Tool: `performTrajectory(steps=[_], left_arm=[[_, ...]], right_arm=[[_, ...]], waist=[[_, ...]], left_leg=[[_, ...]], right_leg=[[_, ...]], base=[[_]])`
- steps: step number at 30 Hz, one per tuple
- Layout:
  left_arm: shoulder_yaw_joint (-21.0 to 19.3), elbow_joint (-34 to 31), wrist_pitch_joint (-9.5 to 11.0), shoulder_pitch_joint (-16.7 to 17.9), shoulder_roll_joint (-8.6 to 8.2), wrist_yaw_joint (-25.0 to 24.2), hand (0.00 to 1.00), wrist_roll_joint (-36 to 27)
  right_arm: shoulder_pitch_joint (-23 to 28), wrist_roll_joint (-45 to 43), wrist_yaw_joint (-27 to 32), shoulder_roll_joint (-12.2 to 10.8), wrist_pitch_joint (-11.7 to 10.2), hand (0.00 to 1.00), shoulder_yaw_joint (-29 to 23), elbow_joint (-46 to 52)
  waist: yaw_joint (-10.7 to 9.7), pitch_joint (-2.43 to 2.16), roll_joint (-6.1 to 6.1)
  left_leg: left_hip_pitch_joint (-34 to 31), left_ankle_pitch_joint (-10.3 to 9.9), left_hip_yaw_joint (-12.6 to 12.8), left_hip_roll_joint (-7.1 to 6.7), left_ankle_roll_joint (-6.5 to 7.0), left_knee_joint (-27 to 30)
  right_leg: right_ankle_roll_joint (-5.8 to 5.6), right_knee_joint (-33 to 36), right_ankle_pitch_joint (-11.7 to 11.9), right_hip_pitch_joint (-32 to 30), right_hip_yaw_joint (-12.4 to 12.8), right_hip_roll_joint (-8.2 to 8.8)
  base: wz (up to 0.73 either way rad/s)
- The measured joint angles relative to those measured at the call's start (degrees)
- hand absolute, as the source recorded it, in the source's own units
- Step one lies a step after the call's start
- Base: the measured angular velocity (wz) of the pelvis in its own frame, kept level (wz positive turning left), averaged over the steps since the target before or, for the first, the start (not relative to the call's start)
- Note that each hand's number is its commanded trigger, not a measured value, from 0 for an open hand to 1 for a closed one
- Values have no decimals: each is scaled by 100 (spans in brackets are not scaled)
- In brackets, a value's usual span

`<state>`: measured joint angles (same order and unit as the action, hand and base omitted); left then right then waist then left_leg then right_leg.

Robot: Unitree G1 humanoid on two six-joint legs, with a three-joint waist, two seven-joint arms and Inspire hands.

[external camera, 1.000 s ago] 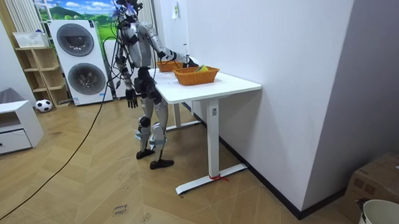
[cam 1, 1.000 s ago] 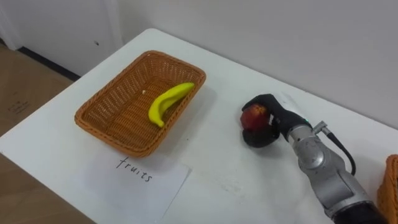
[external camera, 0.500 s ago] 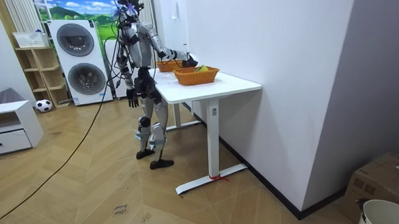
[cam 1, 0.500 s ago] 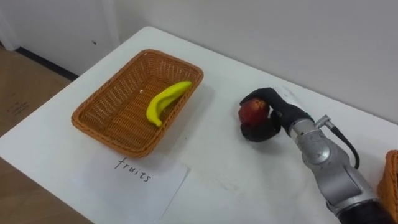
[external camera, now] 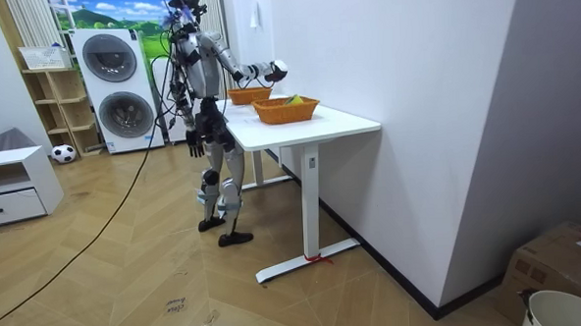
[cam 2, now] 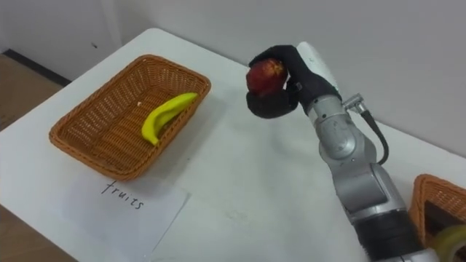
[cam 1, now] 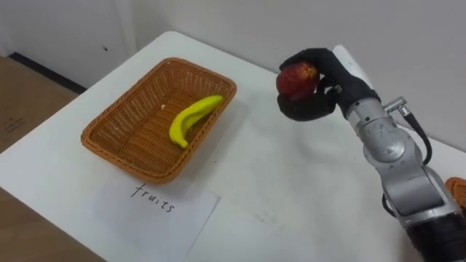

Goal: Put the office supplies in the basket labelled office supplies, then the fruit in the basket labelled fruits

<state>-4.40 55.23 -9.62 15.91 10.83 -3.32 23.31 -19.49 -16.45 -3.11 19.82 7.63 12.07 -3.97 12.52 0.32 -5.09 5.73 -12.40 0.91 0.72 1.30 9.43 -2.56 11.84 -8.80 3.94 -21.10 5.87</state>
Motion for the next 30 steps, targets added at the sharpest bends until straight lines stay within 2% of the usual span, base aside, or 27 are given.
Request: performTrajectory(steps=[2, 6, 10, 14, 16, 20, 22, 30], left_arm=[[-3, 3, -4, 50, 18, -28, 0, 17], [-5, -1, -16, 93, 19, -81, 0, 44], [15, -8, -40, 109, 18, -90, 0, -21], [17, -8, -72, 138, 19, -91, 0, -27], [23, -7, -105, 167, 27, -104, 0, -19], [20, -8, -210, 180, 26, -107, 0, -18], [20, -14, -246, 251, 16, -105, 0, -18], [-17, -43, -255, 351, 24, -202, 0, -9]], right_arm=[[-97, -1, -3, 10, 0, 100, -2, 67], [-249, -19, 19, 10, 0, 100, -2, 66], [-279, -19, 44, 4, 11, 100, 17, 60], [-403, 0, 49, -2, 134, 100, 23, 19], [-413, -14, 50, -49, 201, 100, 28, 20], [-429, 1, 50, -182, 352, 100, 33, 20], [-428, 46, 51, -202, 419, 100, 89, 18], [-427, 68, -85, -331, 438, 100, 264, -32]], waist=[[57, -3, -36], [161, 3, -33], [225, 32, 8], [368, 59, 51], [391, 54, 69], [514, 56, 76], [561, 49, 86], [971, 37, 88]], left_leg=[[-3, -2, -27, -5, 0, -1], [-4, -3, -132, -20, 1, 4], [-25, -2, -290, -35, 3, 23], [-56, 2, -353, -65, 11, 42], [-60, 5, -436, -74, 16, 43], [-111, 6, -486, -103, 17, 117], [-99, 6, -584, -163, 18, 164], [-113, 23, -788, -261, 68, 200]], right_leg=[[0, -3, 0, 14, -23, -1], [-1, -10, 1, 61, -101, 5], [-1, 0, 1, 115, -285, 27], [-35, 54, -21, 112, -490, 89], [-42, 102, -26, 117, -580, 109], [-55, 99, -34, 141, -593, 134], [-124, 106, -86, 224, -640, 198], [-164, 193, -155, 279, -585, 266]], base=[[5], [12], [20], [9], [15], [13], [24], [14]])
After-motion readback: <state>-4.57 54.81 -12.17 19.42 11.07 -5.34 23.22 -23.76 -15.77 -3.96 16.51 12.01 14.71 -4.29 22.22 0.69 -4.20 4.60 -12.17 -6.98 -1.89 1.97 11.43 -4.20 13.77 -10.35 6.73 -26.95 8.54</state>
